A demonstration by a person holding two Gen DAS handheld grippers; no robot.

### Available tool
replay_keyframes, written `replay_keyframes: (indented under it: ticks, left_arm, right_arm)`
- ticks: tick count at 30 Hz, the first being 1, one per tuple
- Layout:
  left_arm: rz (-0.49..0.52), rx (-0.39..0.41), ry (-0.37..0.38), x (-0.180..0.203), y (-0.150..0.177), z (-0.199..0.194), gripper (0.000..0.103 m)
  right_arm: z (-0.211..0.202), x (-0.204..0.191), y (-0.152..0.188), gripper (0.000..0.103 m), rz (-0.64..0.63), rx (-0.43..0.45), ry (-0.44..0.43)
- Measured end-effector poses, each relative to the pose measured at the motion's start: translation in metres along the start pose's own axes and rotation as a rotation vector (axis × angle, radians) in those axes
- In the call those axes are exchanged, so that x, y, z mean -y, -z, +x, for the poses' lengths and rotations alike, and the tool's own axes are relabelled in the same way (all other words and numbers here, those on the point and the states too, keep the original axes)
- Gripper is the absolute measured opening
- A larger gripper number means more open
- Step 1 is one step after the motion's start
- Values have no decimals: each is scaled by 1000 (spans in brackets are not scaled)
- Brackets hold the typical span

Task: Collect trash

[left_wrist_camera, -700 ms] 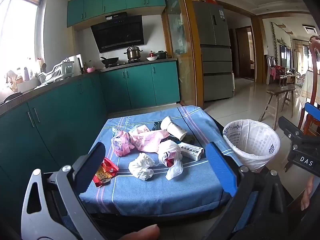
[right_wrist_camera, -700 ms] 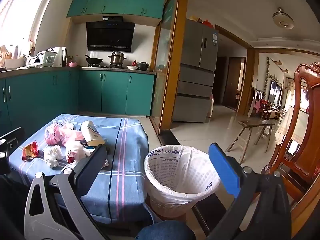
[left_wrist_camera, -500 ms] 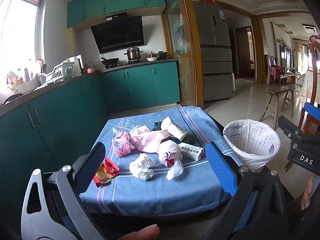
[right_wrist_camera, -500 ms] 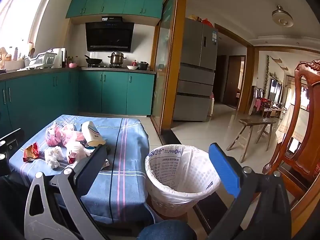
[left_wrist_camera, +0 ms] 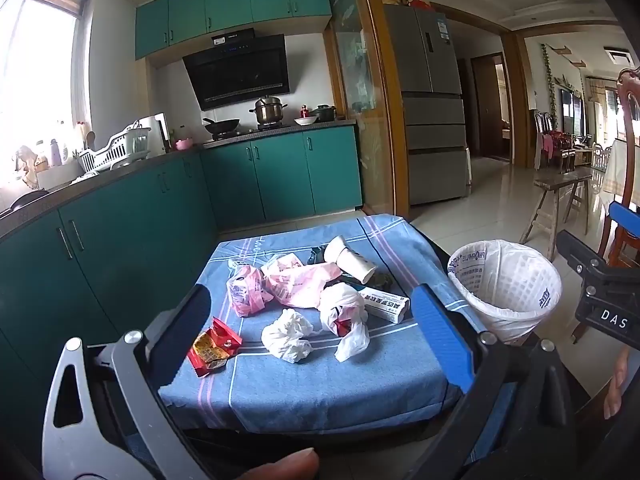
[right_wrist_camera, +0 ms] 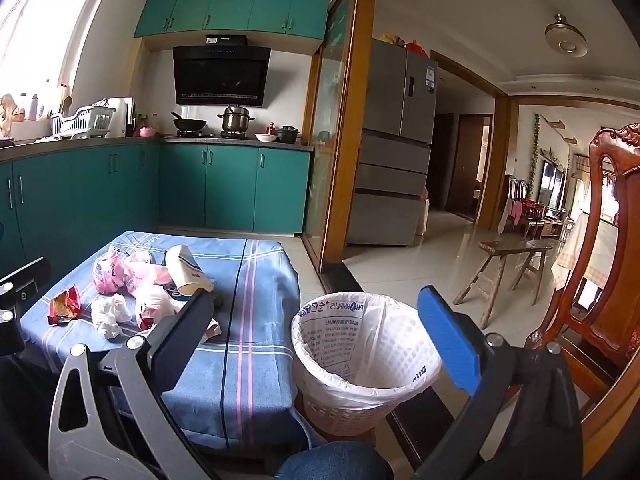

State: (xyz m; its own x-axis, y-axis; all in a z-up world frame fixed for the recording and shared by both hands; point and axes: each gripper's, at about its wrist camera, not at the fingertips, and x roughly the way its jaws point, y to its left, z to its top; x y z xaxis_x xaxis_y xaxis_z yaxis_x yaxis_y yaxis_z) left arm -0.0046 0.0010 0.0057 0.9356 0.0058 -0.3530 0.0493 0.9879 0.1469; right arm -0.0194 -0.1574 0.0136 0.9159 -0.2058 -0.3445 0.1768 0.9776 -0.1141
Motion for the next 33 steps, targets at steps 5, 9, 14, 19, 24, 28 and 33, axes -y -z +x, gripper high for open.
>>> replay_keyframes:
  ticks: [5,9,14,19,24,28,33]
  left_arm:
    - [1,-1,0,-1,0,0,100]
    - [0,-2,-1,-1,-1,-1,100]
    - [0,-2,-4,-3,-1,-1,100]
    - [-2,-3,-4,-4,-2,-1,100]
    - [-2,-2,-2,-4,-2,-1,100]
    - [-4,-1,-2,-5,-3,-2,100]
    - [-5,3,-2,-3,-3,-1,100]
  right_arm:
    - [-1,-1,-1,100,-6,1,3]
    - [-3,0,-2,100,-2,9,0]
    - [-4,0,-4,100,0,14,0]
    - [-4,1,-5,100,1,11,-2]
    - [-4,0,-8,100,-5,15,5]
    - [-5,0,-8,100,-6,15,3]
    - [-7,-1,-11,100,-8,21,6]
